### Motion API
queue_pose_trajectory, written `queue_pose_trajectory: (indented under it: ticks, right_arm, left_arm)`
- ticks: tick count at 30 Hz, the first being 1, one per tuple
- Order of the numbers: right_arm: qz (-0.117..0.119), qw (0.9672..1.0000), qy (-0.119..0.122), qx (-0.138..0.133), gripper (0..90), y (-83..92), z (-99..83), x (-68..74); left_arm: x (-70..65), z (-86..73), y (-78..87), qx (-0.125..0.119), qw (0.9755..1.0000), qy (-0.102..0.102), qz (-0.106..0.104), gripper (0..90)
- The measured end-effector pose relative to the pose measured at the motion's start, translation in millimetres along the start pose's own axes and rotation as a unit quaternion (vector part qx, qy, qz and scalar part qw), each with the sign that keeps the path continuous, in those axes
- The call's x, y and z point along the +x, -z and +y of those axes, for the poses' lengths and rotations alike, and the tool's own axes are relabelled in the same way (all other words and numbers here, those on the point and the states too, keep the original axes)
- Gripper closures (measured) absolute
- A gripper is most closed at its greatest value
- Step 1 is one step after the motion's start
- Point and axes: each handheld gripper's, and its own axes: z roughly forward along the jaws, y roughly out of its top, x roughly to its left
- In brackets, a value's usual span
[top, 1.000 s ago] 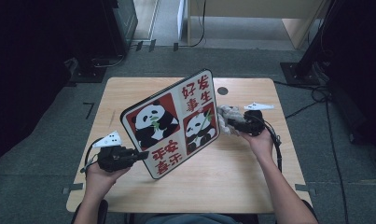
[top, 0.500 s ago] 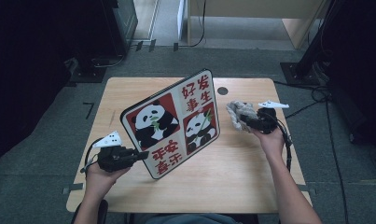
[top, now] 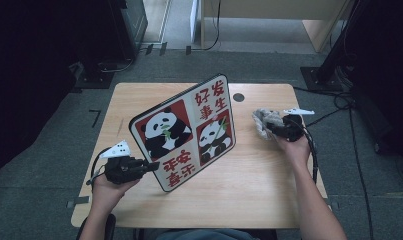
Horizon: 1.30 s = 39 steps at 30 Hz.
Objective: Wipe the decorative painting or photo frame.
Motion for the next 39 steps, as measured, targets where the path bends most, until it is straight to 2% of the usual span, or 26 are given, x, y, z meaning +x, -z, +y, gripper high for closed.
queue_pose_trajectory:
  ticks: [3,5,13,18,20,24,27,28,35,39]
  right_arm:
    - [-0.006,1.0000,-0.008,0.000,61.8,-3.4,-1.2,-5.1]
    - [-0.013,0.9999,-0.003,0.006,61.5,-6.9,-3.2,-7.7]
    - [-0.011,0.9999,-0.003,0.007,58.9,-14.4,-7.6,-10.0]
    - [-0.008,0.9998,-0.012,0.010,47.8,-13.3,-6.7,-9.5]
    - [-0.014,0.9998,-0.005,0.011,40.7,-12.3,-6.1,-8.6]
    - [-0.013,0.9999,-0.002,0.005,31.3,-6.2,-3.1,-6.6]
    - [-0.001,0.9999,-0.013,-0.008,28.8,2.7,0.7,-4.5]
    - [0.000,0.9998,-0.017,-0.011,28.5,5.0,1.6,-3.0]
    - [-0.006,0.9993,0.002,-0.036,28.3,27.4,5.5,13.8]
    - [0.001,0.9990,0.011,-0.043,29.7,39.4,3.7,25.1]
  left_arm:
    - [0.2,0.0,-0.1,-0.001,1.0000,0.000,-0.001,77.6]
    - [0.2,0.0,-0.1,0.000,1.0000,0.000,0.000,77.6]
    - [0.3,0.0,-0.2,0.000,1.0000,0.000,0.000,77.6]
    - [0.2,0.0,-0.2,0.000,1.0000,0.000,0.000,77.5]
    - [0.2,0.0,-0.2,-0.001,1.0000,0.000,0.000,77.5]
    - [0.2,0.1,-0.1,-0.001,1.0000,0.001,0.000,77.5]
    - [0.1,0.1,0.0,0.000,1.0000,0.001,0.000,77.6]
    - [0.2,0.1,0.0,-0.001,1.0000,0.002,0.000,77.7]
    - [-0.1,0.6,0.4,-0.001,1.0000,0.010,0.002,78.3]
    - [1.6,0.8,1.2,0.000,0.9999,0.013,0.005,78.7]
